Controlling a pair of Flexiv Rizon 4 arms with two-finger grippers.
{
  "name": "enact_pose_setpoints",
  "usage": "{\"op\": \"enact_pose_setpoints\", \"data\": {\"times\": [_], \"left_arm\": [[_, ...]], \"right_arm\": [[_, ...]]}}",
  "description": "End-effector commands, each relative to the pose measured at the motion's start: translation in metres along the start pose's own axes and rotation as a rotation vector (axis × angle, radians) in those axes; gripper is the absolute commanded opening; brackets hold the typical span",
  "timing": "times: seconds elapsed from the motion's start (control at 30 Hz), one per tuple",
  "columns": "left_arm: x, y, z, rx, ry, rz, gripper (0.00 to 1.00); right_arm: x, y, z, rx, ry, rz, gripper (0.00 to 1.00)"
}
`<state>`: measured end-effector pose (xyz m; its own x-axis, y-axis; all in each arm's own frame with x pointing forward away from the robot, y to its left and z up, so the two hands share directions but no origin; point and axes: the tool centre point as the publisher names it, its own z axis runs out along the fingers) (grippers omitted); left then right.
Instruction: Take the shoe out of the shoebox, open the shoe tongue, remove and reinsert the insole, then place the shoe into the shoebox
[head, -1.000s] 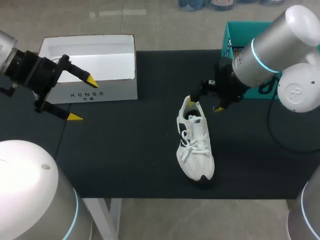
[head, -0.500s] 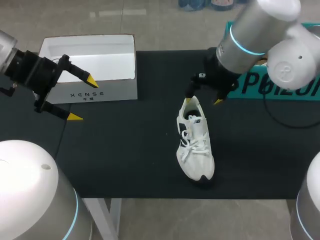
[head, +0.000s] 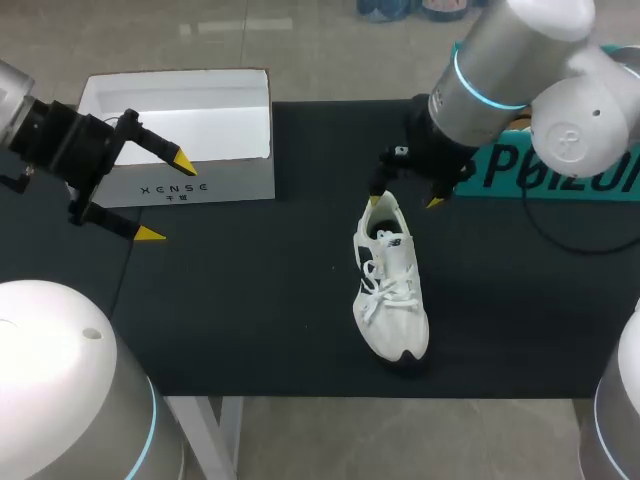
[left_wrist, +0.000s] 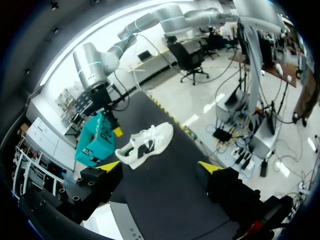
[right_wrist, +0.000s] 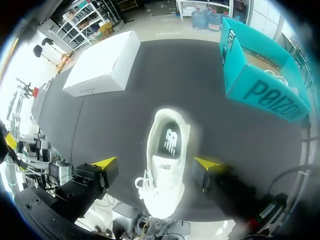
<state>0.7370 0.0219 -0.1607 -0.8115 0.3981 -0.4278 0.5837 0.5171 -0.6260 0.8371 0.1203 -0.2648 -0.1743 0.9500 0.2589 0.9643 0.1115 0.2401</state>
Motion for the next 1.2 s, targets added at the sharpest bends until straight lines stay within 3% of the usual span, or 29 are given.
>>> {"op": "enact_pose_setpoints", "data": {"times": [0.03,0.13,0.37,0.53,0.67,0.9,0.93,0.97,1.2], "left_arm": [[0.0,0.0,0.0,-0.002,0.003,0.0,1.0],[0.0,0.0,0.0,-0.002,0.003,0.0,1.0],[0.0,0.0,0.0,-0.002,0.003,0.0,1.0],[0.0,0.0,0.0,-0.002,0.003,0.0,1.0],[0.0,0.0,0.0,-0.002,0.003,0.0,1.0],[0.0,0.0,0.0,-0.002,0.003,0.0,1.0],[0.0,0.0,0.0,-0.002,0.003,0.0,1.0],[0.0,0.0,0.0,-0.002,0.003,0.0,1.0],[0.0,0.0,0.0,-0.002,0.003,0.0,1.0]], "right_arm": [[0.0,0.0,0.0,-0.001,-0.001,0.001,1.0],[0.0,0.0,0.0,-0.001,-0.001,0.001,1.0],[-0.014,0.009,-0.008,-0.044,-0.114,-0.241,1.0],[-0.018,0.014,-0.006,-0.052,-0.027,-0.445,1.0],[-0.015,0.016,-0.004,-0.056,0.12,-0.72,1.0],[-0.018,0.016,-0.005,-0.021,0.063,-1.159,1.0],[-0.02,0.017,-0.005,-0.003,-0.049,-1.185,1.0],[-0.023,0.021,-0.004,0.009,-0.09,-1.153,1.0],[-0.023,0.021,-0.004,0.009,-0.09,-1.153,1.0]]}}
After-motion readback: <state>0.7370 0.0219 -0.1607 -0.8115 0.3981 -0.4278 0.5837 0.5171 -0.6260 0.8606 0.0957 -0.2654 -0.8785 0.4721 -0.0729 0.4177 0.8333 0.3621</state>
